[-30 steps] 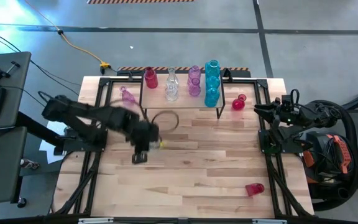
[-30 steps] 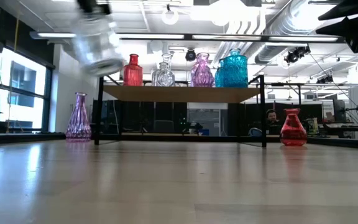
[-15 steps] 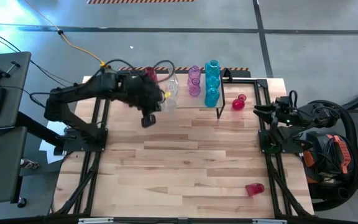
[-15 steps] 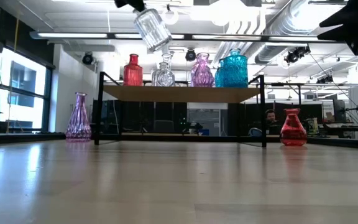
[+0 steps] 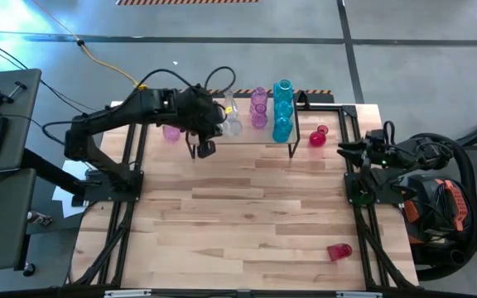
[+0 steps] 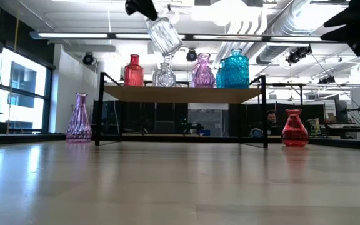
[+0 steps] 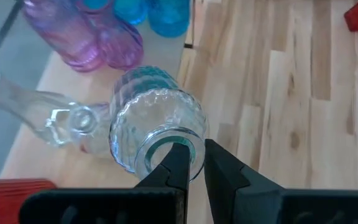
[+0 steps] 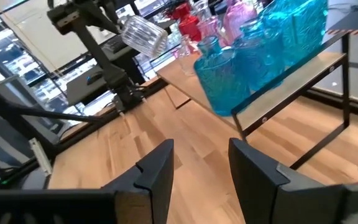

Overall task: Sort vases onto shelf
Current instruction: Put the transparent vase on the shelf aligned with the other transparent vases

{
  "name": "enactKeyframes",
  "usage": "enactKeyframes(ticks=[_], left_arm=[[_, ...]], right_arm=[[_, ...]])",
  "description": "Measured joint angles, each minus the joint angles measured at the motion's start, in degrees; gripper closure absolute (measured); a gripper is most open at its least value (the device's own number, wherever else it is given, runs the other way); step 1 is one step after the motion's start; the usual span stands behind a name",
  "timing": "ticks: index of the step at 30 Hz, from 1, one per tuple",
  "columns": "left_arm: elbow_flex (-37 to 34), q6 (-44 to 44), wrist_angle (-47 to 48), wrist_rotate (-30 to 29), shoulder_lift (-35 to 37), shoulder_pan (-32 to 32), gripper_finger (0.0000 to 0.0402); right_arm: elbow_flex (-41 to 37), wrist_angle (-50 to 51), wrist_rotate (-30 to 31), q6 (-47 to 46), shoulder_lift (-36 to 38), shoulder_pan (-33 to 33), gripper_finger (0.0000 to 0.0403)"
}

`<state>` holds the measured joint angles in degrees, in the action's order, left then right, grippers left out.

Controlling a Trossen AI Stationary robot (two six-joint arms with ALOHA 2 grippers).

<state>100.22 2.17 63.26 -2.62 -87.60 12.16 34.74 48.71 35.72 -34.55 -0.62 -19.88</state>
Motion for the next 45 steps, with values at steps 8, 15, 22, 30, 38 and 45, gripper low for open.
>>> enactKeyframes(ticks=[8, 15, 22, 30, 38, 45], left_arm=[[0.4, 0.0, 0.5, 1.3, -3.4, 0.3, 0.0383], [6.9, 2.5, 9.9, 4.0, -6.8, 0.6, 0.0383], [10.1, 7.4, 14.0, 3.8, -9.5, 1.4, 0.0383], [10.1, 12.0, 19.8, 3.7, -11.4, 1.8, 0.0383], [10.1, 18.5, 18.8, 2.4, -12.5, 1.5, 0.0382], [10.1, 23.5, 18.1, 0.4, -13.7, 1.2, 0.0382]], right_arm=[[0.0, 0.0, -2.0, 0.0, 0.0, 0.0, 0.0267], [0.0, 0.2, 9.5, -9.0, 0.0, 0.0, 0.0267], [0.0, 0.4, 5.1, -8.5, 0.0, 0.0, 0.0267], [0.0, 0.4, -0.5, -8.5, -0.1, 0.0, 0.0267], [0.0, 0.4, -2.2, -8.5, -0.1, 0.0, 0.0267], [0.0, 0.4, -2.1, -8.5, -0.1, 0.0, 0.0267]])
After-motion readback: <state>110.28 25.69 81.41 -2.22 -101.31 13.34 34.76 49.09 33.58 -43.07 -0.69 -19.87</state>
